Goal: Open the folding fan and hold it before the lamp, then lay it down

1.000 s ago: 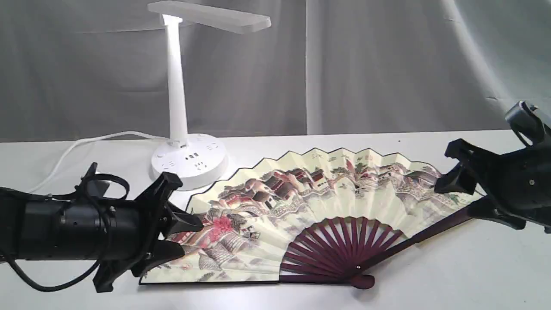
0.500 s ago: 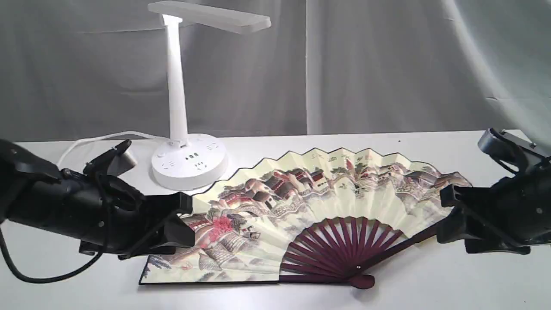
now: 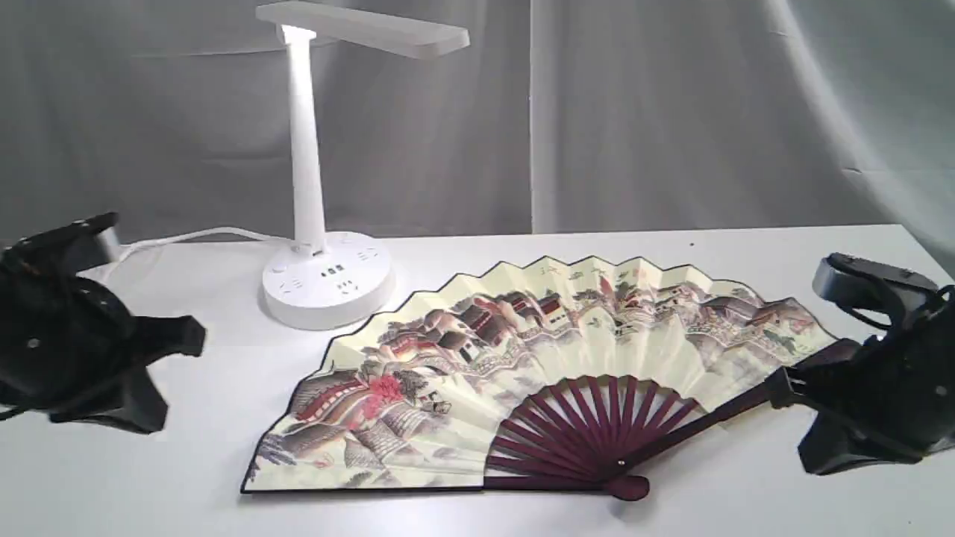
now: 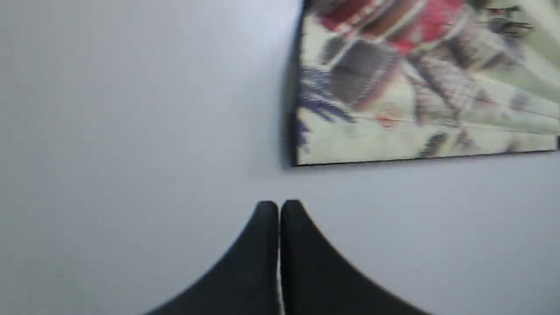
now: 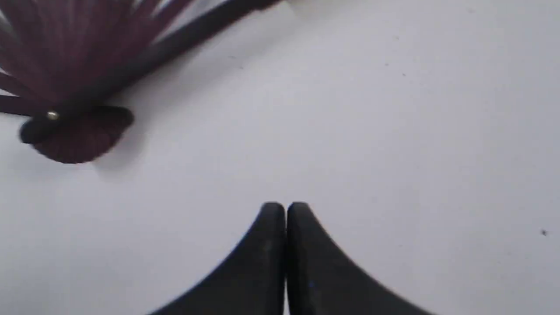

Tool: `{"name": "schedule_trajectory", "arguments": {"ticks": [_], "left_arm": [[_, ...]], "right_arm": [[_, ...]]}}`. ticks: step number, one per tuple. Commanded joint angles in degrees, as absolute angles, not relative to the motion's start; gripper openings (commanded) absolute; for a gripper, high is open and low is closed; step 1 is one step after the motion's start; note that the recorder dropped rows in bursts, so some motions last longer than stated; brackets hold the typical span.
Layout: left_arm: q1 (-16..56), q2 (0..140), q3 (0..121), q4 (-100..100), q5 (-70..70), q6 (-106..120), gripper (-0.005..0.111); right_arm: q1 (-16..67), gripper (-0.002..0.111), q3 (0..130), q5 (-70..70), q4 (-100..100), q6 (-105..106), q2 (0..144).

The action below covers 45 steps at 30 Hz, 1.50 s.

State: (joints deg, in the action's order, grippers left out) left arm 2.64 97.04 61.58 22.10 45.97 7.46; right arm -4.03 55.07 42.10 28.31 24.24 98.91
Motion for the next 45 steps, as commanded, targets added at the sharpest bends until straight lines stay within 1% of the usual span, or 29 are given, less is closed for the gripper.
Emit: {"name": "schedule_trajectory", "arguments": {"ticks": [1,6,13,19,27,33,45], "left_arm": [[-1.6,96.4,61.7,18.6,49.9,5.8,0.000],[-2.7,96.4,61.7,10.1,50.8,0.8,0.000],[-2.7,96.3,61.6,7.6,50.9,0.0,0.000],[0.2,94.6,60.6,2.7,49.0,-1.2,0.000],[0.3,92.9,60.6,5.2,50.4,0.3,0.000],[0.3,90.2,60.3,5.2,50.6,0.5,0.000],[0.3,79.4,54.2,5.2,47.8,1.6,0.000]], "right_arm": [[-3.9,0.000,55.4,42.7,19.5,16.3,98.2],[-3.9,0.000,55.4,44.6,12.8,10.9,97.1],[-3.9,0.000,55.4,45.2,11.6,10.2,90.9],[-3.9,0.000,55.4,45.8,11.1,10.2,88.5],[-3.9,0.000,55.1,49.7,9.7,11.1,88.1],[-3.9,0.000,55.1,50.5,6.7,11.1,85.2],[-3.9,0.000,55.1,52.1,3.7,9.8,76.5]]}}
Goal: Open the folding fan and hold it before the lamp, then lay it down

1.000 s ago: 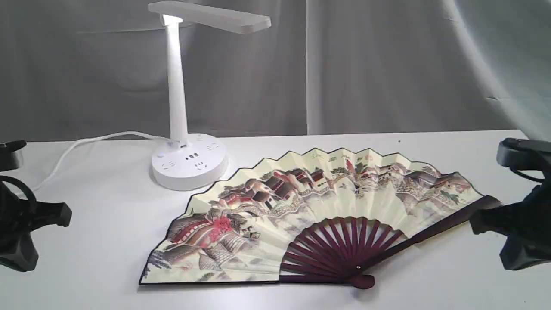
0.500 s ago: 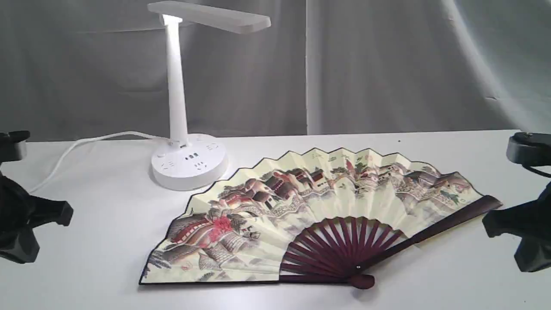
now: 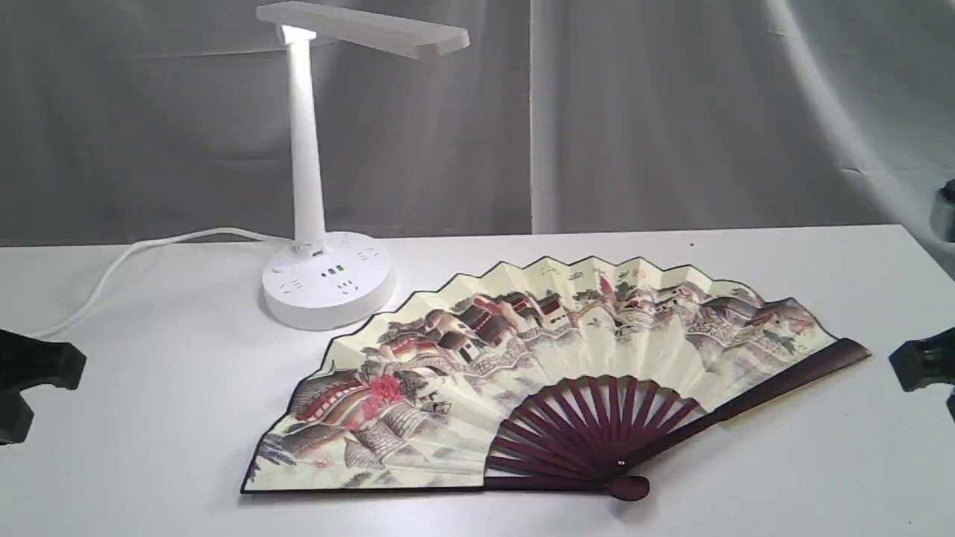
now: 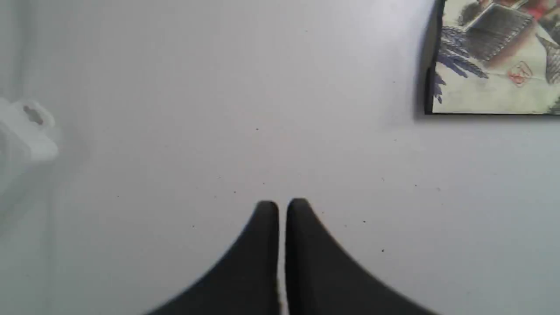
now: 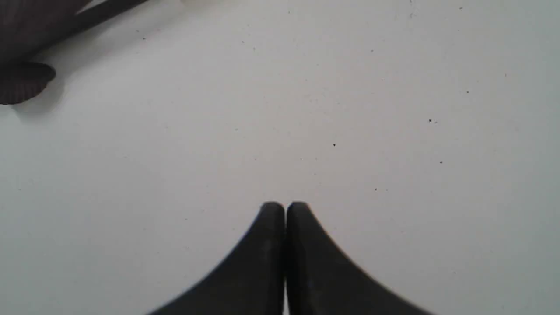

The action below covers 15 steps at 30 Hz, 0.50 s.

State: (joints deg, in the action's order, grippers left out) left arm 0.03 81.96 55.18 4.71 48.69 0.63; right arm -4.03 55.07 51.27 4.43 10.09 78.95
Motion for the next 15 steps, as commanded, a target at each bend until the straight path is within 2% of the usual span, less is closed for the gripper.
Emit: {"name": "schedule_trajectory", "arguments": {"ticks": [1,15], "left_arm": [[0.3,78.3,53.9,5.2,47.8,1.6,0.000],[0.3,67.5,53.3,0.4,48.4,1.6,0.000]], "right_arm": [[-3.9,0.000,55.1,52.1,4.2,9.8,75.7],[-3.9,0.000,55.1,52.1,1.4,8.1,63.2]]}}
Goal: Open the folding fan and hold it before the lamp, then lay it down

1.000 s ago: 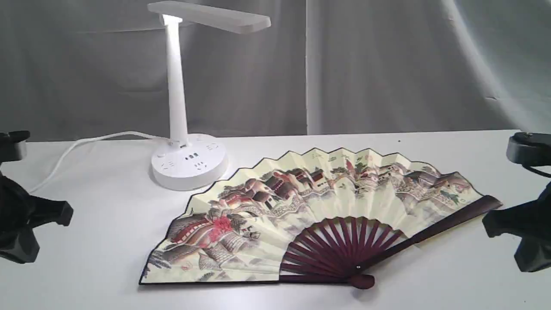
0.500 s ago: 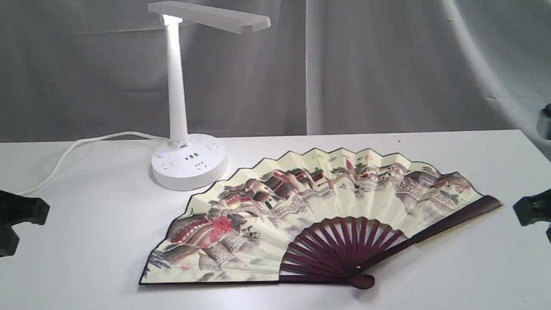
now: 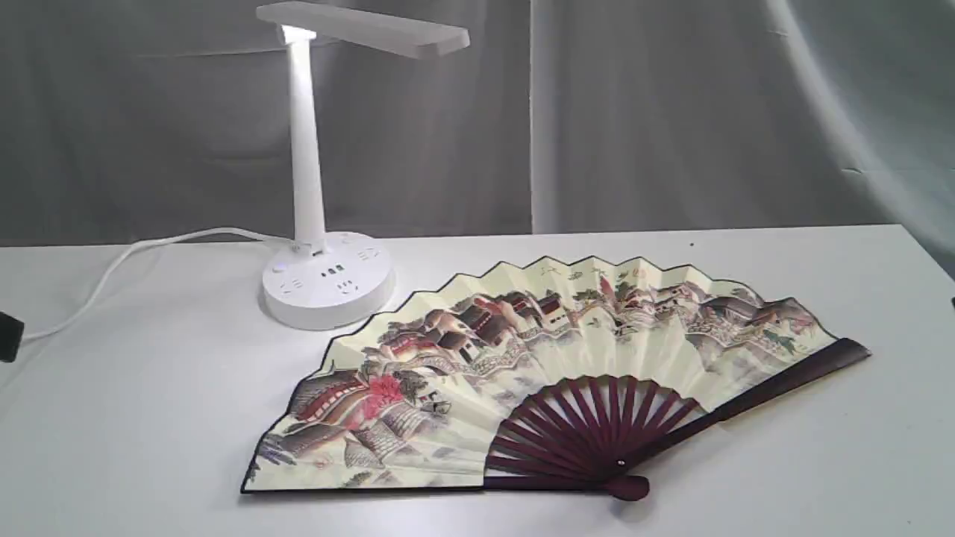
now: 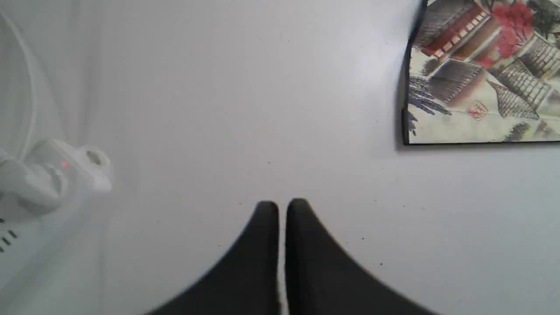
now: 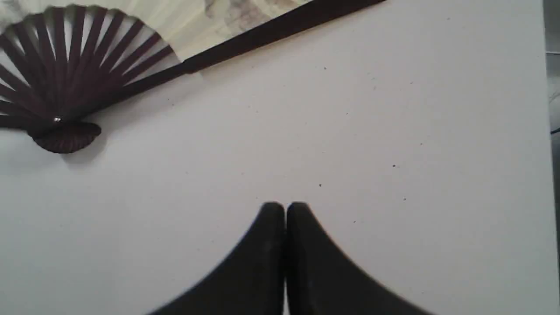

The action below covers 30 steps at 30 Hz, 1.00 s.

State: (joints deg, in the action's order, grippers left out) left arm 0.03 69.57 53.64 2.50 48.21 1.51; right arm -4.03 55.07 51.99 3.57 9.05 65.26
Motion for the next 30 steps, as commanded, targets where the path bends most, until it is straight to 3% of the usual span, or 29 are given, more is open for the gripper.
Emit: {"name": "schedule_trajectory", "arguments": {"ticks": [1,13,30], "left_arm": [[0.3,66.9,53.3,0.0,48.4,1.6,0.000],[0.3,57.4,53.3,-1.8,49.2,1.6,0.000],[0.3,27.9,53.3,-1.8,49.1,1.6,0.000]], "right_arm": [[-3.9,0.000,55.1,52.3,1.1,8.1,62.8],[-3.9,0.000,55.1,53.2,0.0,7.8,52.3],[-3.9,0.000,55.1,52.6,-4.4,9.2,26.7]]}}
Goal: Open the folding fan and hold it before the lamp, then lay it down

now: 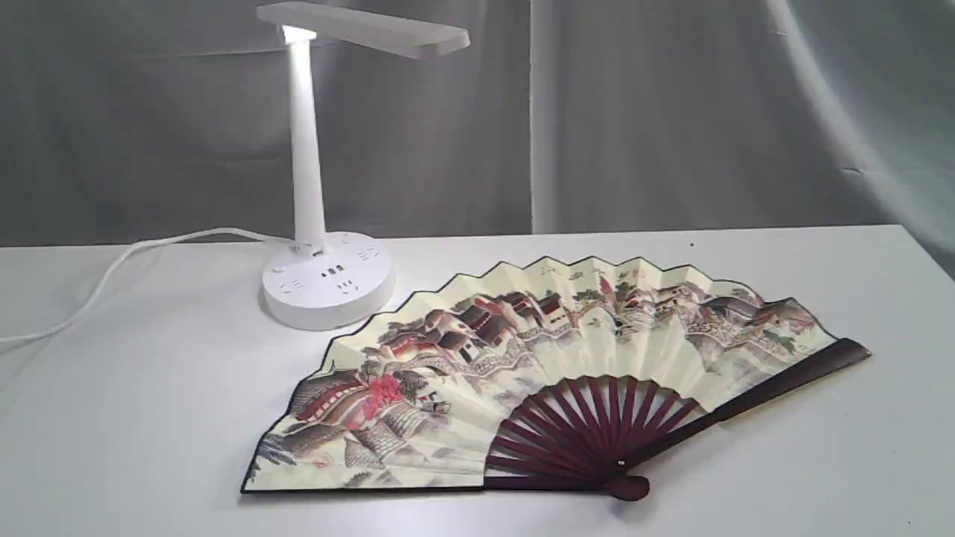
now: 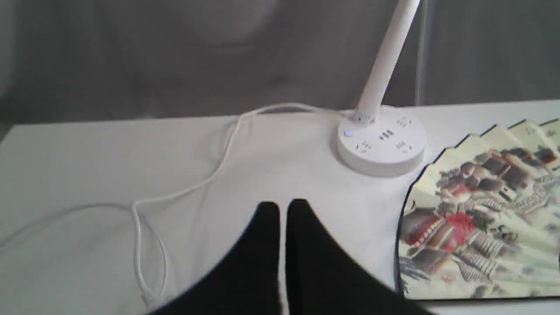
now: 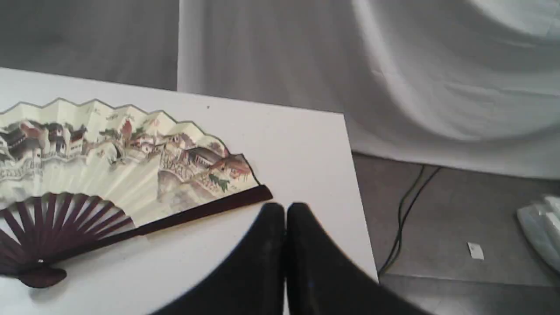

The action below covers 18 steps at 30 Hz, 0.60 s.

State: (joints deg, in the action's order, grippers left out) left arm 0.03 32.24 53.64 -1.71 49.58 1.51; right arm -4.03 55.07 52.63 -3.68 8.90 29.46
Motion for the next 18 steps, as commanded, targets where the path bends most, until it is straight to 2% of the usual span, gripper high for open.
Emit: {"name": "schedule_trajectory", "arguments": {"ticks": [1,18], "left_arm": [[0.3,26.3,53.3,-1.8,48.9,1.6,0.000],[0.3,5.9,53.3,-1.8,49.7,-0.5,0.000]], "right_arm": [[-3.9,0.000,55.1,52.7,-4.4,9.2,25.8],[-2.4,0.000,55.1,56.5,-3.4,8.9,7.2]]}}
